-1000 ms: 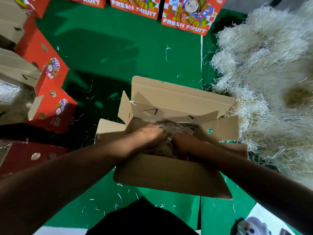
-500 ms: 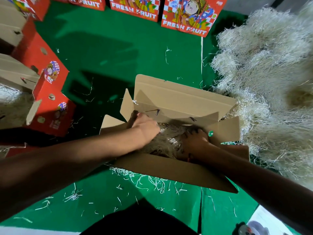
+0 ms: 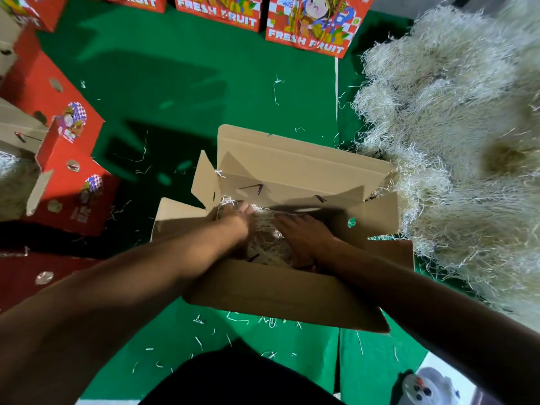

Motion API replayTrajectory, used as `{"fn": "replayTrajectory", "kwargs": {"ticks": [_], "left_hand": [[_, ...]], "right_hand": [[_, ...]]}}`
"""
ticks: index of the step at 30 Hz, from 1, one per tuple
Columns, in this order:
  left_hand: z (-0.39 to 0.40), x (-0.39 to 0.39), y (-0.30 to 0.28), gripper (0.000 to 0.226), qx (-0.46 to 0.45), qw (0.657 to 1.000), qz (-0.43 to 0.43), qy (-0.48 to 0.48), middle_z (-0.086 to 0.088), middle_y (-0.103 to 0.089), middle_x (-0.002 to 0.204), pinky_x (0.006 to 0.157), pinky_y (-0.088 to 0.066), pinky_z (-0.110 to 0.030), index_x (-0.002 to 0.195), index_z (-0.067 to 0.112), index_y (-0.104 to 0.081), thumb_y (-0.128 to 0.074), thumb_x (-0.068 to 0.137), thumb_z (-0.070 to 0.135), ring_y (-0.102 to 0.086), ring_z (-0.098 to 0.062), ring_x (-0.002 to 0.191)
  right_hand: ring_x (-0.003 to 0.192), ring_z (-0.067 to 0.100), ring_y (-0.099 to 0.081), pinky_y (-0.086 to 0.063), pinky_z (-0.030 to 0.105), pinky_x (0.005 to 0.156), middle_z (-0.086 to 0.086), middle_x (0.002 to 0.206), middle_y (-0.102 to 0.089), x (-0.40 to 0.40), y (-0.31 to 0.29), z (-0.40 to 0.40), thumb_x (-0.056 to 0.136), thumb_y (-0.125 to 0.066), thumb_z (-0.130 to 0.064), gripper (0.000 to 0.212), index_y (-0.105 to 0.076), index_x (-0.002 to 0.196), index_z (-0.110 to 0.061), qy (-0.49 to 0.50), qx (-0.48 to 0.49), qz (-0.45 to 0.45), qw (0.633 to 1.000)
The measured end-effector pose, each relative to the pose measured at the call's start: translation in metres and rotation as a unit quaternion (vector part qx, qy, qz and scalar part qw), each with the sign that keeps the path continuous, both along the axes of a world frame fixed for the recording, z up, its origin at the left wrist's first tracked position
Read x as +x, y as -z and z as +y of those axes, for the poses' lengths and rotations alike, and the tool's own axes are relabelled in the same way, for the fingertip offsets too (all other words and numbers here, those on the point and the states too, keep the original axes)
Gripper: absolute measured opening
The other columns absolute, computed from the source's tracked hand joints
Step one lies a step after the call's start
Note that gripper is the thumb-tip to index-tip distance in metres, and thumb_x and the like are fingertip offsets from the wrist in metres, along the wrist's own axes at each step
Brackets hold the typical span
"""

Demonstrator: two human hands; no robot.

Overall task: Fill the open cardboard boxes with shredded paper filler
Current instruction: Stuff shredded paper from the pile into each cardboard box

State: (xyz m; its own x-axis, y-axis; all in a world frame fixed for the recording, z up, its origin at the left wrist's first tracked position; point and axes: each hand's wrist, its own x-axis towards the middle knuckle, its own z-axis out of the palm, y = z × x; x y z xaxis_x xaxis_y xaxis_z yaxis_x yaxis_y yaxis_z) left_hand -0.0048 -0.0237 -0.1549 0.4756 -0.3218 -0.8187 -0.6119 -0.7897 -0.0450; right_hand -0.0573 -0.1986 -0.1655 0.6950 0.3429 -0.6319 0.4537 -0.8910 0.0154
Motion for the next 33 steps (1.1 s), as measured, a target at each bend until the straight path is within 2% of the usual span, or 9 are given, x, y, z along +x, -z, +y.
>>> {"fn": "replayTrajectory", "kwargs": {"ticks": [4,11,14,16,19,21,24,27,33], "left_hand": [[0.001,0.000,0.002,0.060,0.001,0.998,-0.060,0.018,-0.007,-0.027,0.152,0.107,-0.036,-0.042,0.151,0.015,-0.028,-0.053,0.097,0.021,-0.025,-0.023,0.141],[0.011,0.022,-0.020,0.060,-0.013,0.999,-0.031,0.006,-0.010,-0.025,0.160,0.116,-0.032,-0.046,0.150,0.015,-0.034,-0.049,0.094,-0.001,-0.029,-0.029,0.145],[0.008,0.032,-0.043,0.026,-0.068,0.997,-0.031,-0.005,-0.007,-0.062,0.107,0.077,-0.055,-0.039,0.112,0.013,-0.055,-0.057,0.089,0.002,-0.061,-0.021,0.087],[0.001,0.035,-0.055,0.012,-0.104,0.992,-0.068,0.015,-0.004,-0.061,0.091,0.061,-0.047,-0.032,0.096,0.014,-0.055,-0.060,0.087,0.009,-0.059,-0.020,0.074],[-0.003,0.031,-0.043,0.028,-0.103,0.993,-0.057,0.024,-0.012,-0.059,0.128,0.096,-0.047,-0.038,0.119,0.013,-0.061,-0.059,0.091,0.008,-0.057,-0.029,0.117],[0.008,0.028,-0.029,0.050,-0.040,0.998,-0.036,0.033,-0.012,-0.030,0.159,0.119,-0.023,-0.038,0.149,0.015,-0.038,-0.048,0.101,0.016,-0.027,-0.030,0.146],[0.017,0.026,-0.015,0.073,0.032,0.997,-0.053,0.036,-0.008,-0.002,0.166,0.122,-0.011,-0.035,0.158,0.015,-0.013,-0.055,0.098,0.016,-0.003,-0.028,0.152],[0.016,0.028,-0.004,0.077,0.029,0.998,-0.045,0.015,-0.008,-0.002,0.165,0.123,-0.010,-0.041,0.157,0.017,-0.019,-0.061,0.092,0.013,-0.001,-0.027,0.152],[0.010,0.035,-0.030,0.034,-0.054,0.993,-0.040,-0.102,-0.014,-0.054,0.139,0.107,-0.041,-0.041,0.129,0.010,-0.059,-0.044,0.099,0.012,-0.052,-0.031,0.126]], "right_hand": [[0.136,0.033,-0.042,-0.037,0.045,0.110,0.013,0.156,-0.033,0.001,-0.013,0.009,0.069,-0.083,-0.051,0.113,-0.022,0.154,-0.011,0.008,-0.064,0.019,0.998],[0.111,0.028,-0.062,-0.050,0.036,0.080,0.008,0.123,-0.066,0.013,-0.052,-0.011,0.095,-0.059,-0.035,0.042,-0.056,0.132,-0.013,-0.004,-0.157,-0.007,0.988],[0.076,0.023,-0.064,-0.038,0.028,0.051,0.004,0.098,-0.071,0.029,-0.060,0.000,0.100,-0.049,-0.022,0.021,-0.068,0.107,-0.015,0.005,-0.070,-0.093,0.993],[0.078,0.027,-0.064,-0.044,0.032,0.056,0.009,0.101,-0.069,0.039,-0.059,0.012,0.103,-0.042,-0.021,0.025,-0.064,0.111,-0.014,0.042,0.026,-0.096,0.994],[0.114,0.031,-0.061,-0.055,0.043,0.085,0.011,0.133,-0.056,0.038,-0.040,0.021,0.099,-0.054,-0.025,0.041,-0.050,0.138,-0.013,-0.050,0.053,-0.059,0.996],[0.136,0.033,-0.042,-0.046,0.047,0.104,0.011,0.155,-0.035,0.032,-0.027,0.021,0.093,-0.065,-0.034,0.068,-0.035,0.151,-0.016,-0.036,0.024,-0.013,0.999],[0.146,0.032,-0.026,-0.032,0.049,0.116,0.010,0.164,-0.017,0.025,-0.015,0.017,0.088,-0.066,-0.050,0.090,-0.019,0.158,-0.016,-0.006,0.008,-0.005,1.000],[0.140,0.032,-0.036,-0.033,0.046,0.115,0.012,0.158,-0.030,0.023,-0.010,0.013,0.082,-0.068,-0.060,0.100,-0.020,0.156,-0.014,0.079,0.001,0.005,0.997],[0.106,0.028,-0.059,-0.050,0.040,0.091,0.015,0.120,-0.060,0.024,-0.026,0.038,0.098,-0.056,-0.035,0.036,-0.057,0.124,-0.010,0.059,-0.079,-0.012,0.995]]}}
